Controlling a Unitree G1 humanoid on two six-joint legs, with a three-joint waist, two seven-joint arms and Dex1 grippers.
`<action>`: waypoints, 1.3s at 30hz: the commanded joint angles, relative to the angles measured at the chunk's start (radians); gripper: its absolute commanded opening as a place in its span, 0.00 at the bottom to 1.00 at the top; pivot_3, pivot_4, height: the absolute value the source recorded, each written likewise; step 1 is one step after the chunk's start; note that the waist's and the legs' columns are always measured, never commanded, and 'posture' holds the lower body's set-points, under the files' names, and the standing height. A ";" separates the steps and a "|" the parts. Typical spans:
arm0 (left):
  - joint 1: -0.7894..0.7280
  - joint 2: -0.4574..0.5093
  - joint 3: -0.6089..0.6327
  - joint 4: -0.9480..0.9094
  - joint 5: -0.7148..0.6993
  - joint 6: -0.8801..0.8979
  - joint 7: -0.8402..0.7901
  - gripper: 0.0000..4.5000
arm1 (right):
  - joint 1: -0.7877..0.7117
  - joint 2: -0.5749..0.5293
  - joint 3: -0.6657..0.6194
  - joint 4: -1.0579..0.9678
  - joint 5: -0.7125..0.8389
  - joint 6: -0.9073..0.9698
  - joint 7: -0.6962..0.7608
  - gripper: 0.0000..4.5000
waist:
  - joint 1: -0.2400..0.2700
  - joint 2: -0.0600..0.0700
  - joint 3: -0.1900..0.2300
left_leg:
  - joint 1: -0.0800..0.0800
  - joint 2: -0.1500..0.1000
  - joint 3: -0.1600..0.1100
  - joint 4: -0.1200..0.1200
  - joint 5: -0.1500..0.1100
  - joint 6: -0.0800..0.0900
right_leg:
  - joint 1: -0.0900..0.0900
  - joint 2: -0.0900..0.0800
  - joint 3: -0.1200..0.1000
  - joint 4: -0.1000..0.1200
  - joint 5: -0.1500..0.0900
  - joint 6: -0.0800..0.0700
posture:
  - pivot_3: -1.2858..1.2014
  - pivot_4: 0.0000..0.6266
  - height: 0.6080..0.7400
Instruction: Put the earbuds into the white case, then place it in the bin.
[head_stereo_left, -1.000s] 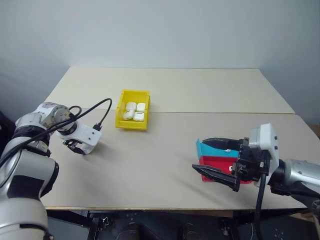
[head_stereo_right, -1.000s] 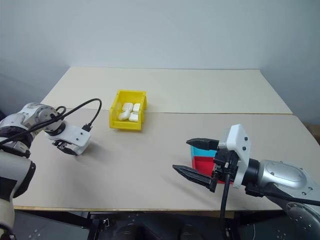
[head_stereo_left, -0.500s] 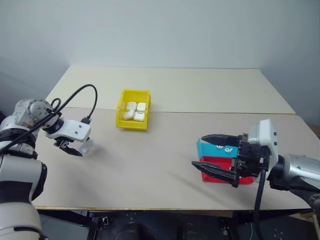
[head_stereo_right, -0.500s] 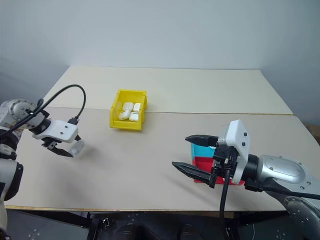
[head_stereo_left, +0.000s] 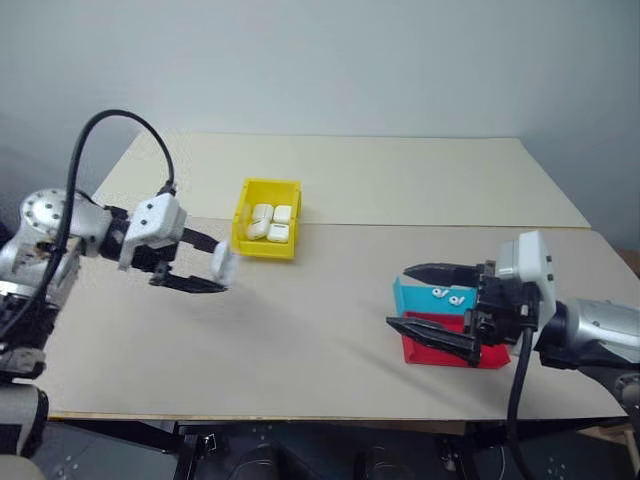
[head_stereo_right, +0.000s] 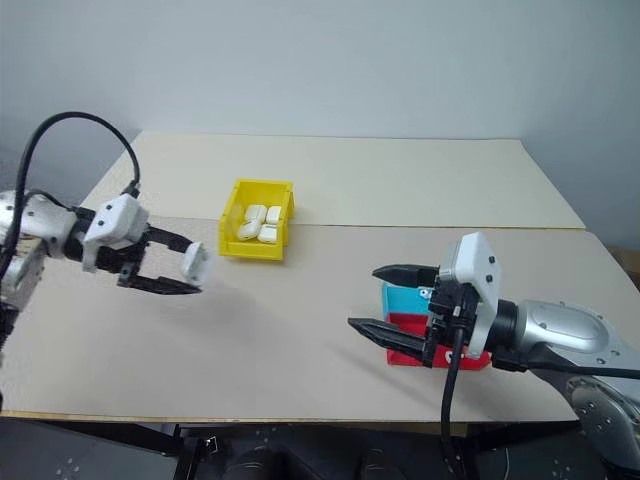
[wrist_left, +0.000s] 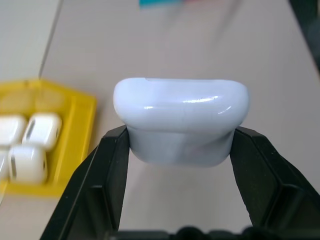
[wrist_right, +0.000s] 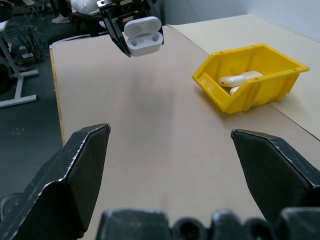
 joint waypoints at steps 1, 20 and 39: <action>0.049 -0.070 0.124 -0.182 -0.125 0.165 0.161 0.61 | -0.022 -0.002 -0.021 0.005 -0.005 -0.032 0.015 1.00 | 0.000 0.000 0.000 | 0.000 0.000 0.000 0.000 0.000 0.000 | 0.000 0.000 0.000 0.000 0.000 0.000 | 0.52 0.24 1.00; 0.193 -0.548 0.071 -0.485 -0.206 0.260 0.377 0.61 | -0.165 -0.199 0.068 0.171 -0.148 0.041 0.115 1.00 | 0.000 0.001 0.000 | 0.004 -0.001 0.001 -0.001 0.000 0.000 | 0.003 0.001 0.001 -0.001 0.000 0.000 | 0.52 0.24 1.00; 0.161 -0.560 0.037 -0.379 -0.057 0.143 0.251 0.61 | -0.288 -0.449 0.477 0.355 -0.635 -0.123 0.445 1.00 | 0.000 0.001 -0.001 | 0.002 0.000 0.002 -0.001 0.000 0.000 | 0.001 0.000 0.002 -0.002 0.000 0.000 | 0.52 0.24 1.00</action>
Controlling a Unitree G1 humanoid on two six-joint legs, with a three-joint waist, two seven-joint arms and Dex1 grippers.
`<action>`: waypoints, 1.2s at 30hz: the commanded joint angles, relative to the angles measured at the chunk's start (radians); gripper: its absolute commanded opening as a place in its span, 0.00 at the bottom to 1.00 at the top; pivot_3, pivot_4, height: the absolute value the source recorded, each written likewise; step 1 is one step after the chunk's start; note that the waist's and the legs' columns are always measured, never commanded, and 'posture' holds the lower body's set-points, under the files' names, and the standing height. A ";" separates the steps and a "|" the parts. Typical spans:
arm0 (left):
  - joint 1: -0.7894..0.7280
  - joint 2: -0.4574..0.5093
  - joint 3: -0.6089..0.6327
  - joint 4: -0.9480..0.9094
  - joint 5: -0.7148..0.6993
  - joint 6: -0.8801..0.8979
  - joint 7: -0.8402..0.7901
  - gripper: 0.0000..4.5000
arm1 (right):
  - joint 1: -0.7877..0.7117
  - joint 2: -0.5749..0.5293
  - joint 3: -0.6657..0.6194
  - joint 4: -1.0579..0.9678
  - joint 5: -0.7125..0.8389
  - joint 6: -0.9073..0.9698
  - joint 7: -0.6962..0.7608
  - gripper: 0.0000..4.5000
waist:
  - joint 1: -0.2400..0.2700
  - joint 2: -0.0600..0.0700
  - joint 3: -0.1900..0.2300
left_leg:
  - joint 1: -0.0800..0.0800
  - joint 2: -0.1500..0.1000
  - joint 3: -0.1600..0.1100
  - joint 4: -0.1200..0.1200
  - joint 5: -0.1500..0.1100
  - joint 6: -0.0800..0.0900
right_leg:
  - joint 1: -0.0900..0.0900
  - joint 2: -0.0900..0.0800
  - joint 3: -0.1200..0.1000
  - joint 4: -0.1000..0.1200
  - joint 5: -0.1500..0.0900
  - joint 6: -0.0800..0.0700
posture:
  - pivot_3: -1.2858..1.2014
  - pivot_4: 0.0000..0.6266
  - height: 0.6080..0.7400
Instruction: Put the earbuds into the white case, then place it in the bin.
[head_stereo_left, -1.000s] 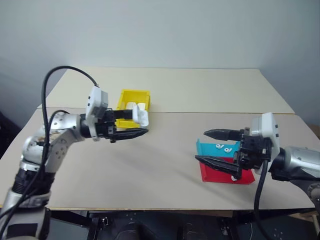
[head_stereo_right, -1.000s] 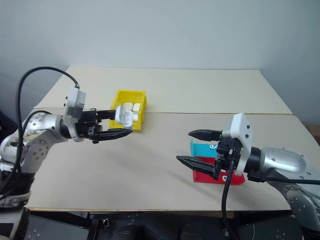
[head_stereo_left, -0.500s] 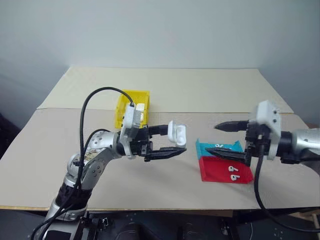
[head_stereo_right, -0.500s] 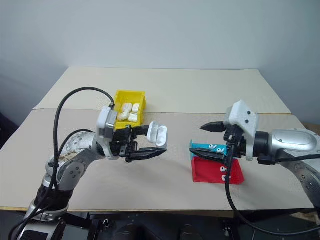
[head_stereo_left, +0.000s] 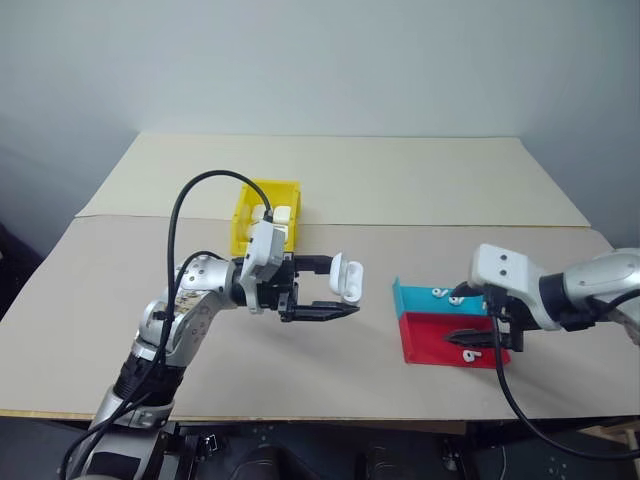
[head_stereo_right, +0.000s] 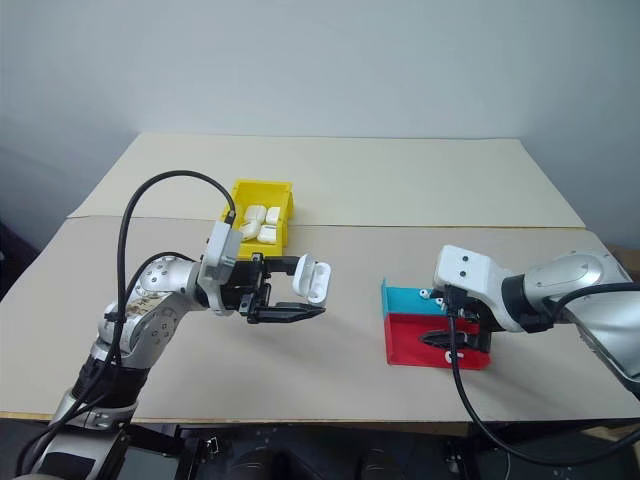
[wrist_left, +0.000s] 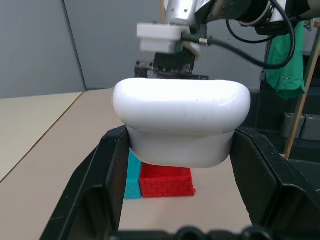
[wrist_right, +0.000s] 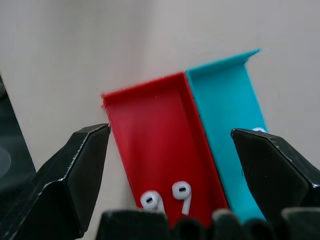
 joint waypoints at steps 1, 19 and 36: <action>-0.002 -0.014 0.005 -0.031 0.002 -0.020 0.009 0.61 | -0.032 -0.014 0.012 0.042 -0.070 -0.096 0.098 1.00 | 0.000 0.000 0.000 | 0.000 0.000 0.000 0.000 0.000 0.000 | 0.000 0.000 0.000 0.000 0.000 0.000 | 0.52 0.24 1.00; 0.045 -0.022 0.002 -0.105 0.003 -0.007 0.053 0.61 | 0.009 0.077 0.085 0.215 -0.335 -0.355 0.242 0.66 | 0.000 0.000 0.000 | 0.000 0.000 0.001 0.001 0.000 -0.001 | 0.000 0.000 0.000 0.000 0.000 0.000 | 0.52 0.24 1.00; 0.064 -0.011 0.005 -0.130 0.000 0.002 0.066 0.61 | 0.036 0.152 0.099 0.271 -0.422 -0.394 0.258 0.66 | 0.000 0.000 0.000 | 0.000 0.000 0.001 0.000 0.001 -0.001 | 0.000 0.000 0.000 0.000 0.000 0.000 | 0.52 0.24 1.00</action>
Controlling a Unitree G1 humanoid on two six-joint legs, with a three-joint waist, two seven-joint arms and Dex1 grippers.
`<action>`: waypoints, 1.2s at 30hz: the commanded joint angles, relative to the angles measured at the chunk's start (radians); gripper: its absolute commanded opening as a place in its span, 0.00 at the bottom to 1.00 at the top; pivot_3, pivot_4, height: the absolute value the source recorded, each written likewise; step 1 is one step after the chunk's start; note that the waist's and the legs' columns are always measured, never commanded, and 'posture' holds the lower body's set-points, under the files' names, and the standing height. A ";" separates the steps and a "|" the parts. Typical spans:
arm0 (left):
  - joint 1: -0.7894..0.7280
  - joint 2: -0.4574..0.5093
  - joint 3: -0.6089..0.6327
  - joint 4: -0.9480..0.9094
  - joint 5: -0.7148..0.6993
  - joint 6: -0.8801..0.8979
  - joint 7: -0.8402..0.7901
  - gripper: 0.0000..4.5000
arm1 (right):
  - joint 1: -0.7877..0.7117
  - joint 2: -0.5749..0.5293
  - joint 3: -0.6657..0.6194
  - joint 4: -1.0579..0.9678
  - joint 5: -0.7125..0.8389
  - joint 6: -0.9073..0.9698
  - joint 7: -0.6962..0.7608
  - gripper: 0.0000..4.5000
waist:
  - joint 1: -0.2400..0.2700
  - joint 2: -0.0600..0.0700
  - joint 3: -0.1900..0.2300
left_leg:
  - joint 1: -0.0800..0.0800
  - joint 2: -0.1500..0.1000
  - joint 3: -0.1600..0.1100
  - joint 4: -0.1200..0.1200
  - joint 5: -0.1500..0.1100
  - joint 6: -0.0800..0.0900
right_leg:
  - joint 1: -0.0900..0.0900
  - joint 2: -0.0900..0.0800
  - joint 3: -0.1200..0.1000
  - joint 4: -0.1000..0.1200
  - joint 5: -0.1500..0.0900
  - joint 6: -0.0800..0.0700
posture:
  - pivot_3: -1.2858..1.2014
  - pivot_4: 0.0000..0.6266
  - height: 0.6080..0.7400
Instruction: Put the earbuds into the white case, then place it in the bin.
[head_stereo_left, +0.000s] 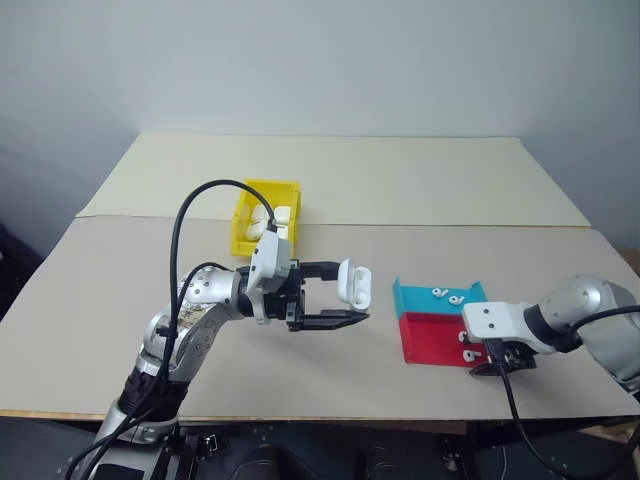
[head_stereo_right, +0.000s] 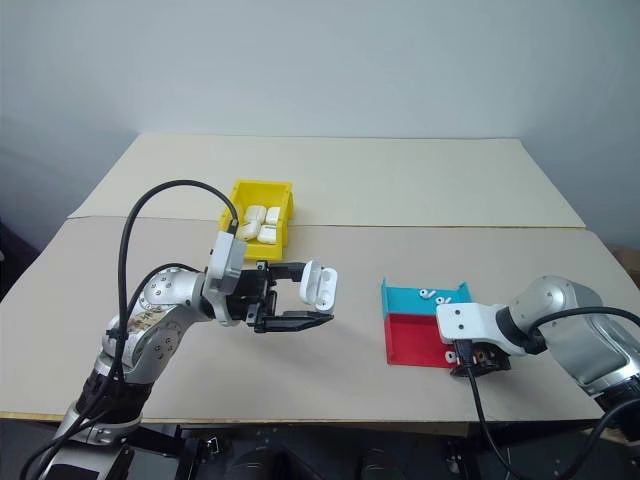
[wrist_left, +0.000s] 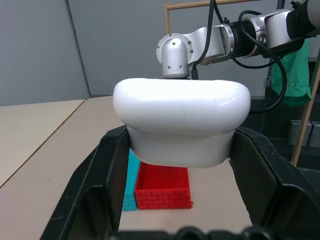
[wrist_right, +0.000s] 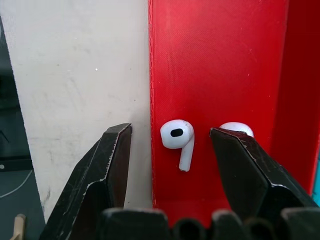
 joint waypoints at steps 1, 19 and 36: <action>0.005 0.006 0.010 -0.047 -0.010 -0.002 0.006 0.61 | -0.006 0.003 -0.012 0.002 -0.018 -0.018 0.009 0.66 | 0.000 0.000 0.000 | 0.000 0.000 0.000 0.000 0.000 0.000 | 0.000 0.000 0.000 0.000 0.000 0.000 | 0.52 0.24 1.00; 0.021 0.017 0.015 -0.079 -0.018 0.011 0.018 0.61 | 0.007 0.029 -0.027 -0.001 -0.020 0.003 0.014 0.14 | 0.000 0.000 0.000 | 0.001 0.000 0.000 0.000 0.000 0.000 | 0.001 0.000 0.000 0.000 0.000 0.000 | 0.52 0.24 1.00; -0.073 -0.035 -0.024 0.036 0.010 -0.001 -0.014 0.61 | -0.050 0.442 -0.732 -0.386 1.006 0.562 -0.403 0.14 | 0.009 0.000 0.000 | 0.001 0.000 -0.003 0.000 0.000 0.000 | 0.004 0.000 -0.002 -0.001 0.000 0.000 | 0.52 0.24 1.00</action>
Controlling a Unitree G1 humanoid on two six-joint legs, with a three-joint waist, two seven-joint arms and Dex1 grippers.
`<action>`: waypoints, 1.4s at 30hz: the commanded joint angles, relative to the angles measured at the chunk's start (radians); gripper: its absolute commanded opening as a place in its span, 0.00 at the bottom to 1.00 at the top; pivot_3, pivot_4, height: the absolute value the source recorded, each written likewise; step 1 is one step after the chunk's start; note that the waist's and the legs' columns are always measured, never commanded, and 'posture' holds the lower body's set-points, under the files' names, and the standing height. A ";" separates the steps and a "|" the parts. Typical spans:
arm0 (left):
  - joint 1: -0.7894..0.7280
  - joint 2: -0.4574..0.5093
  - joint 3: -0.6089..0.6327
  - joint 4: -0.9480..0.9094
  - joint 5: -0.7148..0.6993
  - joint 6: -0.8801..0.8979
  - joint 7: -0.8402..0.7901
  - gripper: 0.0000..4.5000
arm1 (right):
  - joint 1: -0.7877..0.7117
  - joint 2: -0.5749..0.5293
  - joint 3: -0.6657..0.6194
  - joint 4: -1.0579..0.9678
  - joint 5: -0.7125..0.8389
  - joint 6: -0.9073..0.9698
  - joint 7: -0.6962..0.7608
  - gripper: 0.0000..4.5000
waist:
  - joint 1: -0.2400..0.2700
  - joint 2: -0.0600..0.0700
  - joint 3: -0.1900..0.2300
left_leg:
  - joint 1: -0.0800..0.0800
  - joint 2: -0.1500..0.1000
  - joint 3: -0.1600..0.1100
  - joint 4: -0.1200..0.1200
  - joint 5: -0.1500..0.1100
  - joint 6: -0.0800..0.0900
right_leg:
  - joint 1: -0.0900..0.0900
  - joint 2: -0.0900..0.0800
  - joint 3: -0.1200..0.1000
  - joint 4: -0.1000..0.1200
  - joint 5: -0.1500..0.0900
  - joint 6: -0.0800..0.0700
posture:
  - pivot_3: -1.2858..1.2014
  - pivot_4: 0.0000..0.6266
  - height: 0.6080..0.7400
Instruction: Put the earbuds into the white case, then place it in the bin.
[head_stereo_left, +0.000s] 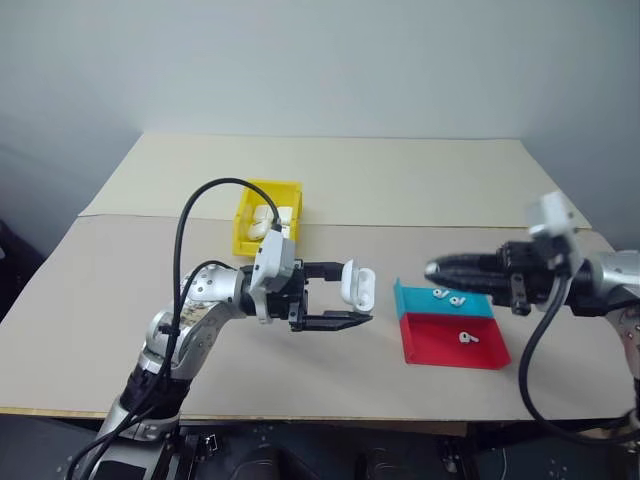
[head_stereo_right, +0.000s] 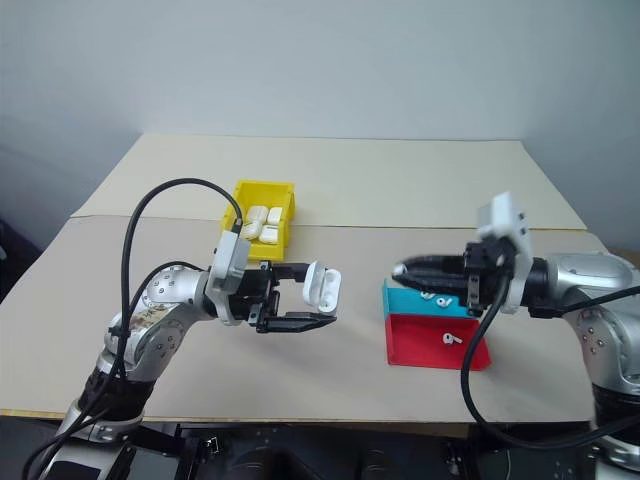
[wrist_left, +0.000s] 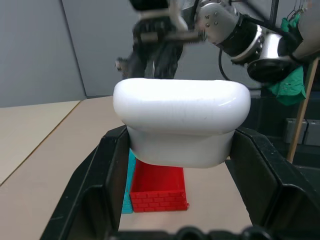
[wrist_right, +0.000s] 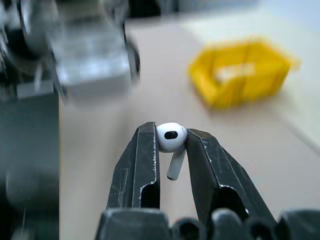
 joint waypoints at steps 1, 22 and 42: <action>-0.055 -0.023 -0.017 0.028 0.011 -0.001 0.001 0.61 | -0.026 0.081 -0.078 -0.128 0.234 0.037 -0.174 0.14 | 0.002 0.000 0.000 | 0.000 0.000 0.000 0.000 0.000 0.000 | 0.000 0.000 0.000 0.000 0.000 0.000 | 0.52 0.24 1.00; -0.072 -0.040 -0.035 -0.008 0.041 0.051 0.045 0.61 | 0.040 0.135 0.159 -0.190 0.027 -0.170 -0.315 0.14 | -0.009 0.001 0.000 | -0.002 0.000 0.000 -0.001 0.000 0.000 | -0.004 0.000 0.001 0.001 0.000 0.000 | 0.52 0.24 1.00; -0.062 -0.039 -0.029 -0.019 0.052 0.031 0.057 0.61 | 0.043 0.121 0.211 -0.160 -0.010 -0.187 -0.275 0.14 | -0.007 0.000 0.000 | -0.002 0.000 0.001 -0.001 0.000 0.000 | -0.004 0.000 0.001 0.001 0.000 0.000 | 0.52 0.24 1.00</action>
